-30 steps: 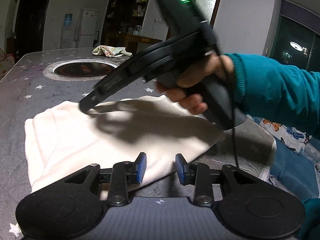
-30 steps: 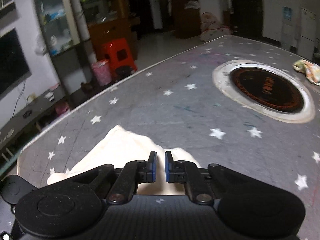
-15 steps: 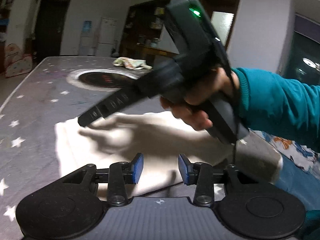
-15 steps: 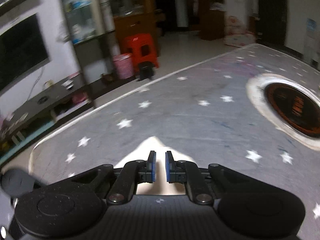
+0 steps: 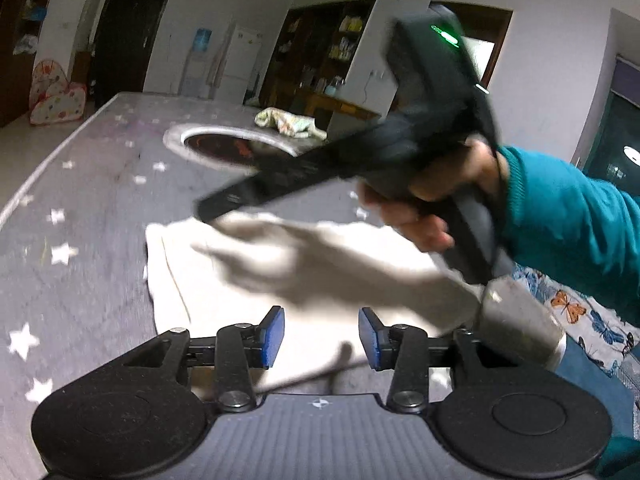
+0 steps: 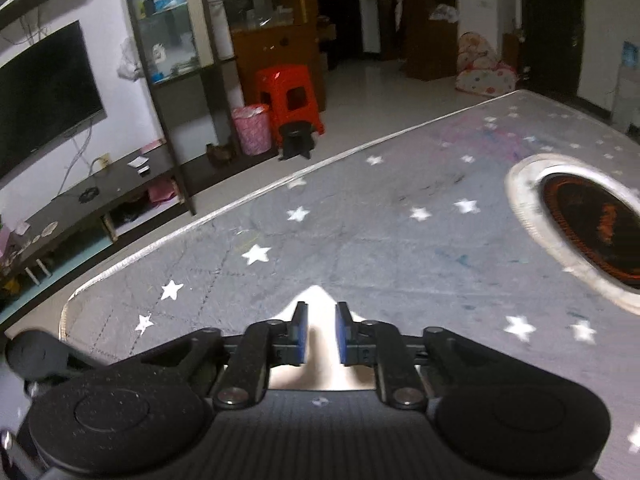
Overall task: Fold clothes
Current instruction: 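Smooth the folded shirt flat with the open right gripper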
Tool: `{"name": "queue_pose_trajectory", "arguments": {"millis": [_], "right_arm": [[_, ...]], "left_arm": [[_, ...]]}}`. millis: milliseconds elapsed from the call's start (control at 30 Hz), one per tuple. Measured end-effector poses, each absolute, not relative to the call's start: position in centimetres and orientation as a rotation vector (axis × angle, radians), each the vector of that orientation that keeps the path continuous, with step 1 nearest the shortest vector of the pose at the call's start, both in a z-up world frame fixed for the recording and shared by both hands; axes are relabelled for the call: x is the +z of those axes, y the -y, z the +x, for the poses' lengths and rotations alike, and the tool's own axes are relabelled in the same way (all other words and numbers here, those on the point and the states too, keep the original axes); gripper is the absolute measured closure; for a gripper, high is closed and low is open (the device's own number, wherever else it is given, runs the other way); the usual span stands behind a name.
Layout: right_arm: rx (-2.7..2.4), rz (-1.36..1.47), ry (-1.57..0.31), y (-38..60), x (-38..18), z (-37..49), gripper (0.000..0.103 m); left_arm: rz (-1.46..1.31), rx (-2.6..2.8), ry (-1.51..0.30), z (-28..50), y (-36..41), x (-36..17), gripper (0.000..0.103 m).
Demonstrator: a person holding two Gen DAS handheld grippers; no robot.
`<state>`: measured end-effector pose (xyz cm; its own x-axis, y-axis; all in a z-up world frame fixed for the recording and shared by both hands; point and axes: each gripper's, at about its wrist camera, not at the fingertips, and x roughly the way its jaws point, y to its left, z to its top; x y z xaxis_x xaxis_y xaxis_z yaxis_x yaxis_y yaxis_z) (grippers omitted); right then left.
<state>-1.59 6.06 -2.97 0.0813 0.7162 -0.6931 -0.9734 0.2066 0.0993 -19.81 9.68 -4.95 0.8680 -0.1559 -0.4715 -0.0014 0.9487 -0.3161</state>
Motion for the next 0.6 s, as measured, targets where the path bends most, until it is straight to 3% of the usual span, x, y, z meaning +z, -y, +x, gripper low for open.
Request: {"name": "queue_pose_trajectory", "arguments": {"millis": [233, 600], "right_arm": [[1.184, -0.39, -0.716, 1.4, -1.6, -0.9, 0.077], [1.036, -0.322, -0.797, 10.5, -4.7, -2.0, 0.072]], "left_arm": [[-0.387, 0.002, -0.524, -17.9, -11.8, -5.2, 0.055], [-0.447, 0.02, -0.556, -17.0, -13.4, -6.4, 0.054]]}}
